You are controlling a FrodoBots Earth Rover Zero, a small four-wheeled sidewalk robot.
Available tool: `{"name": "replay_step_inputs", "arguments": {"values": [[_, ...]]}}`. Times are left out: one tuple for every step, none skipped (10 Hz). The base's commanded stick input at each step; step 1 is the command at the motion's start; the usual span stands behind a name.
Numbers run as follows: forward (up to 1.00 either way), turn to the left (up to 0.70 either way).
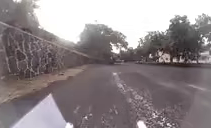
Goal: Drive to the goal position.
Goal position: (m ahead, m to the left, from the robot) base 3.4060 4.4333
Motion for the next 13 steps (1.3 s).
{"name": "replay_step_inputs", "arguments": {"values": [[0.45,0.0],[0.45,0.0],[0.45,0.0],[0.45,0.0],[0.45,0.0],[0.45,0.0],[0.45,0.0],[0.45,0.0],[0.45,0.0],[0.45,0.0],[0.45,0.0],[0.45,0.0],[0.45,-0.27]]}}
